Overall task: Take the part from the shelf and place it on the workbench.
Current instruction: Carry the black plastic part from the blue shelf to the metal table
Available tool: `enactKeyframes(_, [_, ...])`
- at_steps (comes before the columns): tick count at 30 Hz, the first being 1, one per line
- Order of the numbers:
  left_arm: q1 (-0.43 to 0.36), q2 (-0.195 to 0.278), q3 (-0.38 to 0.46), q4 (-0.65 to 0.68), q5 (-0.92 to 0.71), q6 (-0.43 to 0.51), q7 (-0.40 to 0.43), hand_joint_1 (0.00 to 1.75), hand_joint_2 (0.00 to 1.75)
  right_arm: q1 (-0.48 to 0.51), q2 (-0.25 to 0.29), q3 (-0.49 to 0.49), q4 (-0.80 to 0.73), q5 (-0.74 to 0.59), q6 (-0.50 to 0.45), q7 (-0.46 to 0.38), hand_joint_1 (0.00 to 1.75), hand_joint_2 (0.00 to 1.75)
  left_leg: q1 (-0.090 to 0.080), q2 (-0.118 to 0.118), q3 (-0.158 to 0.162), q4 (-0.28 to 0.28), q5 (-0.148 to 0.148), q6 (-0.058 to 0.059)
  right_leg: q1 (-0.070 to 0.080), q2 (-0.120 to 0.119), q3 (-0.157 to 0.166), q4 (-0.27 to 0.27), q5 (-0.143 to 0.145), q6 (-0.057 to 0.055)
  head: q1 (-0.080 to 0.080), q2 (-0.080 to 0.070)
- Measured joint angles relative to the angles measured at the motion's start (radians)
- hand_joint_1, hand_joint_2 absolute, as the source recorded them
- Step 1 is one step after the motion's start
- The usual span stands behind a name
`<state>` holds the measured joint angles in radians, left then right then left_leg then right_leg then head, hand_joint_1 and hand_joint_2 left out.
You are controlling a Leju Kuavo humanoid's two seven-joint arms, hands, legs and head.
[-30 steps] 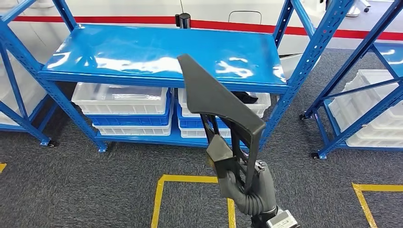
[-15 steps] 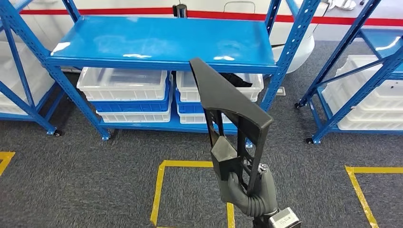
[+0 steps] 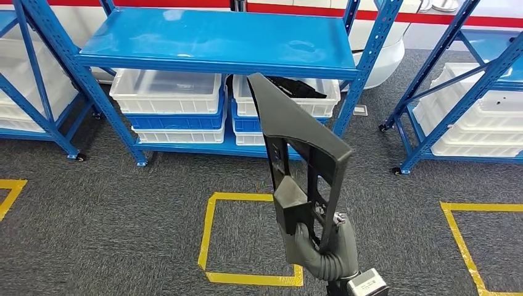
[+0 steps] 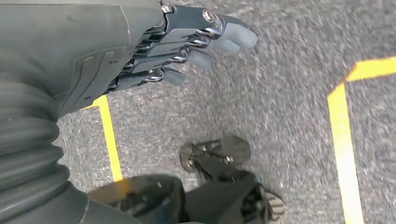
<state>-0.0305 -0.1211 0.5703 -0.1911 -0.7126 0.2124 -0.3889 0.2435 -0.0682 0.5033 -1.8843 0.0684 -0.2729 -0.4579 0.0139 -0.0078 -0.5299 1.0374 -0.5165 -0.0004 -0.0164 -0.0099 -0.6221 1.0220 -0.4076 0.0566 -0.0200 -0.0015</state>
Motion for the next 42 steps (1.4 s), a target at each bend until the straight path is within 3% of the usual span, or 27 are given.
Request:
enactKeyframes(1, [0.000, 0.001, 0.000, 0.000, 0.000, 0.000, 0.000, 0.00, 1.75, 0.001, 0.000, 0.000, 0.000, -0.001, -0.001, -0.001, 1.75, 1.75, -0.001, 0.003, -0.013, -0.002, 0.011, 0.014, -0.002, 0.001, -0.011, 0.014, -0.016, -0.001, 0.000, 0.000])
enactKeyframes(3, [-0.001, 0.002, 0.001, 0.000, 0.000, 0.000, 0.000, 0.00, 1.75, 0.001, 0.002, 0.000, 0.000, -0.006, -0.003, -0.005, 1.75, 1.75, -0.002, 0.007, -0.044, -0.005, 0.038, 0.035, -0.003, 0.005, -0.044, 0.094, -0.096, -0.016, 0.000, 0.000])
enactKeyframes(5, [-0.002, 0.002, 0.002, 0.000, 0.000, 0.000, 0.000, 0.00, 1.75, 0.000, 0.003, -0.001, 0.000, -0.008, -0.004, -0.008, 1.75, 1.75, -0.004, 0.009, -0.075, -0.004, 0.066, 0.040, -0.002, 0.007, -0.072, 0.216, -0.172, -0.024, 0.002, 0.000])
enactKeyframes(6, [-0.002, 0.002, 0.002, 0.000, 0.000, 0.000, 0.000, 0.00, 1.75, 0.000, 0.003, -0.001, 0.001, -0.007, -0.003, -0.009, 1.75, 1.75, -0.004, 0.010, -0.093, -0.003, 0.081, 0.039, -0.002, 0.007, -0.071, 0.261, -0.183, -0.019, 0.002, 0.000])
enactKeyframes(7, [-0.002, 0.002, 0.003, 0.000, 0.000, -0.001, 0.000, 0.00, 1.75, 0.000, 0.004, -0.001, 0.002, -0.004, -0.002, -0.009, 1.75, 1.75, -0.005, 0.011, -0.110, -0.003, 0.096, 0.038, -0.001, 0.007, -0.058, 0.278, -0.174, -0.010, 0.002, 0.000])
enactKeyframes(9, [-0.002, 0.002, 0.006, 0.000, 0.000, -0.002, 0.000, 0.00, 1.75, -0.001, 0.004, -0.001, 0.004, 0.002, 0.003, -0.011, 1.75, 1.75, -0.005, 0.012, -0.146, -0.003, 0.126, 0.033, 0.001, 0.007, 0.023, 0.208, -0.135, 0.005, 0.002, 0.000])
enactKeyframes(11, [-0.002, 0.001, 0.007, -0.001, -0.001, -0.004, 0.000, 0.00, 1.75, -0.005, 0.004, 0.000, 0.006, 0.006, 0.008, -0.012, 1.75, 1.75, -0.006, 0.011, -0.170, -0.002, 0.153, 0.023, 0.006, 0.007, 0.148, 0.050, -0.137, -0.002, 0.001, 0.000])
enactKeyframes(12, [-0.002, 0.000, 0.009, -0.001, -0.001, -0.005, 0.000, 0.00, 1.75, -0.006, 0.004, 0.000, 0.007, 0.007, 0.009, -0.013, 1.75, 1.75, -0.007, 0.011, -0.175, -0.004, 0.167, 0.018, 0.009, 0.007, 0.186, -0.009, -0.147, -0.007, 0.000, 0.000])
enactKeyframes(13, [-0.003, 0.000, 0.010, -0.001, -0.002, -0.005, -0.001, 0.00, 1.75, -0.007, 0.004, 0.000, 0.008, 0.007, 0.010, -0.014, 1.75, 1.75, -0.006, 0.011, -0.177, -0.008, 0.179, 0.011, 0.013, 0.007, 0.206, -0.045, -0.155, -0.013, 0.001, 0.000])
enactKeyframes(15, [-0.002, 0.000, 0.013, -0.001, -0.003, -0.007, -0.006, 0.00, 1.75, -0.005, 0.004, 0.000, 0.012, 0.009, 0.008, -0.016, 1.75, 1.75, -0.002, 0.012, -0.176, -0.019, 0.197, -0.004, 0.011, 0.008, 0.193, -0.054, -0.144, -0.027, 0.003, 0.000])
enactKeyframes(16, [-0.001, 0.000, 0.014, -0.001, -0.004, -0.007, -0.008, 0.00, 1.75, -0.005, 0.004, -0.001, 0.014, 0.011, 0.006, -0.018, 1.75, 1.75, 0.001, 0.012, -0.180, -0.015, 0.185, -0.010, 0.008, 0.008, 0.186, -0.055, -0.136, -0.036, 0.004, 0.000])
enactKeyframes(17, [0.000, 0.001, 0.014, -0.001, -0.004, -0.007, -0.011, 0.00, 1.75, -0.004, 0.005, -0.001, 0.015, 0.013, 0.003, -0.019, 1.75, 1.75, 0.003, 0.011, -0.186, 0.004, 0.154, -0.015, 0.005, 0.008, 0.180, -0.057, -0.124, -0.046, 0.002, 0.000])
enactKeyframes(18, [0.001, 0.001, 0.015, -0.001, -0.004, -0.006, -0.013, 0.00, 1.75, -0.003, 0.007, -0.001, 0.017, 0.015, 0.001, -0.021, 1.75, 1.75, 0.005, 0.009, -0.197, 0.044, 0.104, -0.018, 0.002, 0.008, 0.171, -0.058, -0.114, -0.053, -0.001, 0.000])
enactKeyframes(20, [0.003, 0.001, 0.015, -0.001, -0.004, -0.006, -0.013, 0.00, 1.75, -0.002, 0.010, -0.002, 0.021, 0.017, -0.004, -0.023, 1.75, 1.75, 0.006, 0.007, -0.221, 0.168, 0.008, -0.027, 0.004, 0.006, 0.153, -0.057, -0.096, -0.061, -0.004, 0.000])
enactKeyframes(21, [0.003, 0.001, 0.016, -0.001, -0.004, -0.006, -0.013, 0.00, 1.75, 0.000, 0.011, -0.003, 0.023, 0.018, -0.007, -0.023, 1.75, 1.75, 0.008, 0.006, -0.227, 0.225, -0.006, -0.032, 0.005, 0.005, 0.142, -0.056, -0.088, -0.060, -0.005, 0.000])
enactKeyframes(22, [0.003, 0.001, 0.016, -0.001, -0.004, -0.006, -0.013, 0.00, 1.75, 0.000, 0.012, -0.004, 0.026, 0.021, -0.009, -0.023, 1.75, 1.75, 0.010, 0.005, -0.220, 0.257, 0.002, -0.037, 0.005, 0.005, 0.132, -0.054, -0.081, -0.058, -0.005, 0.000])
enactKeyframes(23, [0.003, 0.001, 0.016, -0.001, -0.004, -0.006, -0.013, 0.00, 1.75, 0.001, 0.013, -0.005, 0.028, 0.024, -0.012, -0.023, 1.75, 1.75, 0.013, 0.005, -0.198, 0.255, 0.024, -0.040, 0.005, 0.004, 0.125, -0.052, -0.076, -0.055, -0.005, 0.000])
enactKeyframes(24, [0.003, 0.001, 0.016, -0.001, -0.005, -0.006, -0.013, 0.00, 1.75, 0.001, 0.014, -0.006, 0.030, 0.028, -0.013, -0.024, 1.75, 1.75, 0.016, 0.005, -0.155, 0.214, 0.046, -0.042, 0.003, 0.004, 0.119, -0.048, -0.072, -0.051, -0.005, 0.000])
enactKeyframes(26, [0.001, 0.001, 0.016, -0.001, -0.007, -0.006, -0.013, 0.00, 1.75, 0.001, 0.016, -0.009, 0.033, 0.034, -0.014, -0.025, 1.75, 1.75, 0.019, 0.003, -0.058, 0.090, 0.049, -0.043, 0.003, 0.005, 0.103, -0.035, -0.068, -0.043, -0.005, 0.000])
enactKeyframes(27, [0.000, 0.001, 0.016, -0.001, -0.009, -0.006, -0.013, 0.00, 1.75, 0.000, 0.018, -0.011, 0.034, 0.036, -0.015, -0.026, 1.75, 1.75, 0.017, 0.002, -0.028, 0.040, 0.041, -0.040, 0.004, 0.004, 0.096, -0.028, -0.065, -0.037, -0.005, 0.000])
enactKeyframes(28, [0.000, 0.001, 0.016, -0.001, -0.011, -0.005, -0.013, 0.00, 1.75, 0.000, 0.019, -0.013, 0.035, 0.038, -0.015, -0.027, 1.75, 1.75, 0.015, 0.000, -0.017, 0.012, 0.030, -0.035, 0.006, 0.004, 0.088, -0.024, -0.064, -0.032, -0.005, 0.000])
enactKeyframes(32, [0.002, 0.000, 0.016, -0.001, -0.018, -0.003, -0.012, 0.00, 1.75, 0.000, 0.022, -0.019, 0.040, 0.045, -0.014, -0.031, 1.75, 1.75, 0.005, -0.001, -0.031, -0.008, 0.031, -0.014, 0.005, 0.005, 0.071, -0.022, -0.052, -0.029, -0.001, 0.000])
enactKeyframes(34, [0.003, 0.001, 0.016, -0.001, -0.020, -0.003, -0.012, 0.00, 1.75, -0.001, 0.022, -0.020, 0.044, 0.047, -0.014, -0.031, 1.75, 1.75, -0.001, -0.002, -0.035, -0.008, 0.035, -0.008, 0.003, 0.005, 0.069, -0.026, -0.046, -0.021, -0.001, 0.000])
enactKeyframes(37, [0.002, 0.001, 0.017, -0.001, -0.021, -0.003, -0.012, 0.00, 1.75, -0.003, 0.025, -0.020, 0.051, 0.050, -0.012, -0.031, 1.75, 1.75, -0.004, -0.001, -0.039, -0.007, 0.038, -0.001, 0.000, 0.005, 0.067, -0.031, -0.039, -0.011, -0.001, 0.000])
enactKeyframes(42, [0.002, 0.000, 0.022, -0.001, -0.024, -0.003, -0.010, 0.00, 1.75, -0.004, 0.026, -0.020, 0.058, 0.056, -0.010, -0.031, 1.75, 1.75, -0.006, 0.000, -0.041, -0.007, 0.042, 0.005, -0.001, 0.005, 0.064, -0.033, -0.034, -0.003, -0.001, 0.000])
